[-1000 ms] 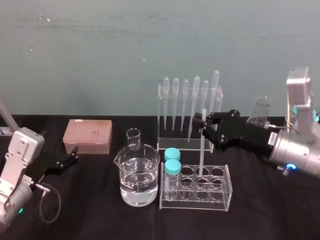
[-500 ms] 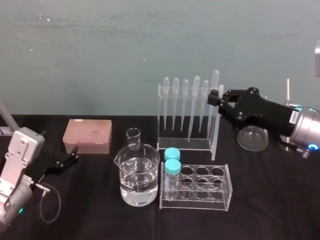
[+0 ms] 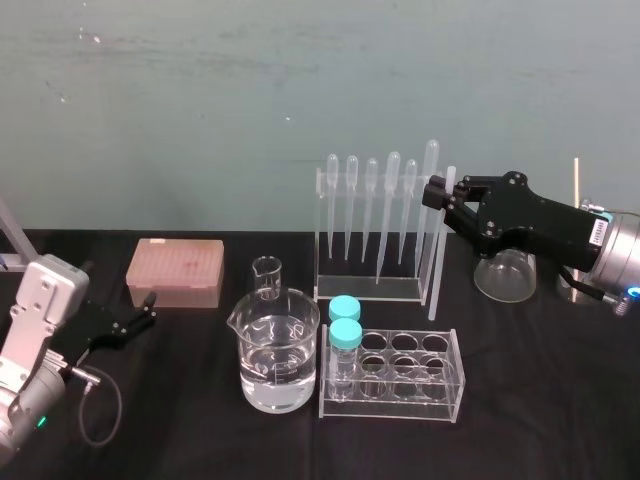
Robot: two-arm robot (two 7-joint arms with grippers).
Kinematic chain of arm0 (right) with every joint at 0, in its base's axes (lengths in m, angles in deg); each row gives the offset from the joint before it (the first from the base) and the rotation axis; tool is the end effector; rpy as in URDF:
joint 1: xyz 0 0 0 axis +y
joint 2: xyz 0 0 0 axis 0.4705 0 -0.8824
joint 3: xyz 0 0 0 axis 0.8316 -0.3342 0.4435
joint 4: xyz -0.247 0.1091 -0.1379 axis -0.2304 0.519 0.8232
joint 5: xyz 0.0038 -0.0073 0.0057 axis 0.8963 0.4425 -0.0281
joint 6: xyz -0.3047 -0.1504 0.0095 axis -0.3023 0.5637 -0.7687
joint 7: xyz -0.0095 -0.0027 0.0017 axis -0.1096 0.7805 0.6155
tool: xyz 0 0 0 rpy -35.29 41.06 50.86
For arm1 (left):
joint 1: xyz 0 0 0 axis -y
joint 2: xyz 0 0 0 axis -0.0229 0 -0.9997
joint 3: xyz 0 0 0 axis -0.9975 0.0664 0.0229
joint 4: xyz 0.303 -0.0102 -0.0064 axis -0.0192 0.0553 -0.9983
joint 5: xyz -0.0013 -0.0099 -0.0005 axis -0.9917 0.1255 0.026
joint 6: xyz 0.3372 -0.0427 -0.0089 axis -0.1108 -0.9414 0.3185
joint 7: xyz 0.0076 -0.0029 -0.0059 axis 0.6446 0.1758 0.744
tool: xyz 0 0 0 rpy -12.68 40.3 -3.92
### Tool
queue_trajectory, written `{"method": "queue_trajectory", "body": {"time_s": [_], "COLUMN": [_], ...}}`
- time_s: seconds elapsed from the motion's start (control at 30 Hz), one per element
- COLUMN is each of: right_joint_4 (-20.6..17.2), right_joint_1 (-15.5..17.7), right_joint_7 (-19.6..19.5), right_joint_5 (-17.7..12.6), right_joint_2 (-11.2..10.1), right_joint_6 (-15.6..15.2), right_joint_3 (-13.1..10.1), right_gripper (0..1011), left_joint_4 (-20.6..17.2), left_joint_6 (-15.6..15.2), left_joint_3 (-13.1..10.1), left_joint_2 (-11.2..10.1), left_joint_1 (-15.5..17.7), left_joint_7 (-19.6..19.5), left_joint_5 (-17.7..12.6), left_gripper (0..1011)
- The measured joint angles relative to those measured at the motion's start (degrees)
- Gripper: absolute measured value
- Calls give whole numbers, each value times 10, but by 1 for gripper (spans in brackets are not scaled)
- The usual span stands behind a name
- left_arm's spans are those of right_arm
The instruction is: Pick up the stirring rod with one hand, then place it down.
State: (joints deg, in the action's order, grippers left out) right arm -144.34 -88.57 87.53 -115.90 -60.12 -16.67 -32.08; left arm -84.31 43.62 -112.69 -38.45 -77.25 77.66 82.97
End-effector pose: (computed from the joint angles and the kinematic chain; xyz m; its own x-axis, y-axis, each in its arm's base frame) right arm 0.4427 -0.0898 -0.1525 0.8517 -0.5061 0.1362 0.5074 0.8613 0.0271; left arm 0.3897 0.0818 -0.3189 0.2924 0.8803 0.3736 -0.9552 0.2874 0.0703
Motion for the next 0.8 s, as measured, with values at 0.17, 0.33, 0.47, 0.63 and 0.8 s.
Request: {"method": "queue_trajectory", "body": {"time_s": [0.17, 0.33, 0.47, 0.63, 0.8], "right_joint_4": [-2, -4, -4, -6, -6], "right_joint_1": [-1, -1, -1, -1, -2], "right_joint_7": [-1, -2, -2, -3, -3], "right_joint_5": [-3, -5, -6, -7, -8], "right_joint_2": [-3, -5, -6, -7, -7], "right_joint_6": [0, 1, 2, 3, 3], "right_joint_3": [2, 4, 5, 6, 8], "right_gripper": [80, 80, 80, 80, 80], "left_joint_4": [0, 0, 0, 0, 0], "left_joint_6": [0, 0, 0, 0, 0], "left_joint_3": [0, 0, 0, 0, 0], "left_joint_2": [0, 0, 0, 0, 0], "left_joint_1": [0, 0, 0, 0, 0], "left_joint_7": [0, 0, 0, 0, 0], "left_joint_5": [0, 0, 0, 0, 0], "left_gripper": [1000, 1000, 1000, 1000, 1000]}}
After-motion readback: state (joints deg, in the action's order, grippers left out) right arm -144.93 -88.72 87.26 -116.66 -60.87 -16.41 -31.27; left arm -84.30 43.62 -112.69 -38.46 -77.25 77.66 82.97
